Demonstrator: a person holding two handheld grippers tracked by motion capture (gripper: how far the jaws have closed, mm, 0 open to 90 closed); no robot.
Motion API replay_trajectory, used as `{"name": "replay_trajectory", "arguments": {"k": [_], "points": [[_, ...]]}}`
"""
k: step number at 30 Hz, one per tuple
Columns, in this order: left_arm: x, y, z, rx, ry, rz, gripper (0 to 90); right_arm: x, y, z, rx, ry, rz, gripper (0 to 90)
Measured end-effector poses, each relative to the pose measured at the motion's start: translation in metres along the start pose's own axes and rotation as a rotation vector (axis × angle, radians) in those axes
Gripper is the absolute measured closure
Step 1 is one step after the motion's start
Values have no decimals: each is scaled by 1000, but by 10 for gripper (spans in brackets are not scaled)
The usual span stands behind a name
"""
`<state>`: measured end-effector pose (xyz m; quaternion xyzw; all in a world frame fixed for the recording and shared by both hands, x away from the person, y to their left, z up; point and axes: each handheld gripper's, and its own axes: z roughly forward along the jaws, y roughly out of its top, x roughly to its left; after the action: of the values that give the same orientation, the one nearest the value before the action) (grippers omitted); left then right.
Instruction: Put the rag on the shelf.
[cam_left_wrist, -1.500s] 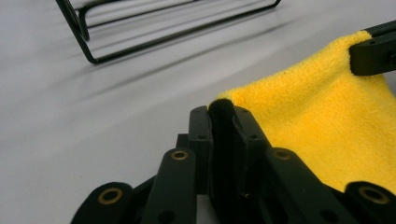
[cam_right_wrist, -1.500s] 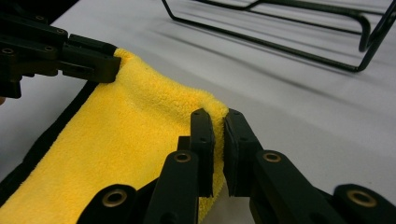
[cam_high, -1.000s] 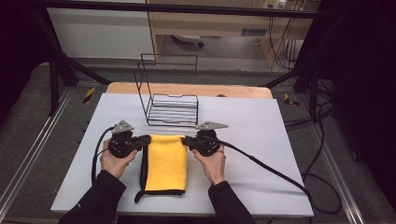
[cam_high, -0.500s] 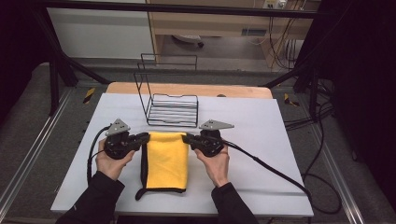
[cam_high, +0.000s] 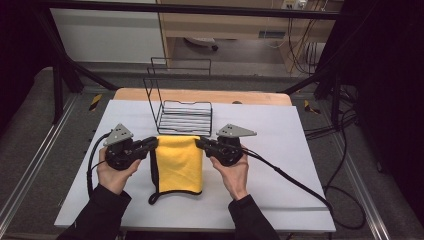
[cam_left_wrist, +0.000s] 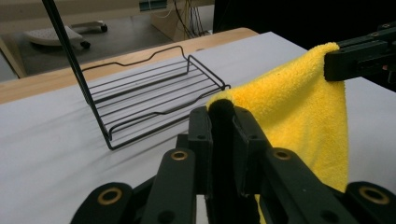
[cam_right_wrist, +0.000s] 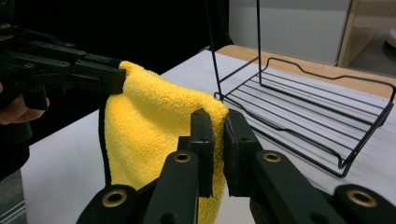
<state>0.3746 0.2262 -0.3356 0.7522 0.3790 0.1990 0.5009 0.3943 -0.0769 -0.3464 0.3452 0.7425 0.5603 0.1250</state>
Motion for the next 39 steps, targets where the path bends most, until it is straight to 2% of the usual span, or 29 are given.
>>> {"name": "replay_trajectory", "arguments": {"k": [7,18,28,39], "points": [[-5,8,-10,-50,12,12,790,7,13,-9,-46,-5,-50,840],[-10,16,-19,-114,31,16,791,14,25,-15,-89,-18,-95,840],[-12,27,-25,-163,37,30,790,20,42,-23,-137,-23,-129,842],[-12,45,-31,-238,52,44,790,24,57,-29,-187,-31,-157,842]]}}
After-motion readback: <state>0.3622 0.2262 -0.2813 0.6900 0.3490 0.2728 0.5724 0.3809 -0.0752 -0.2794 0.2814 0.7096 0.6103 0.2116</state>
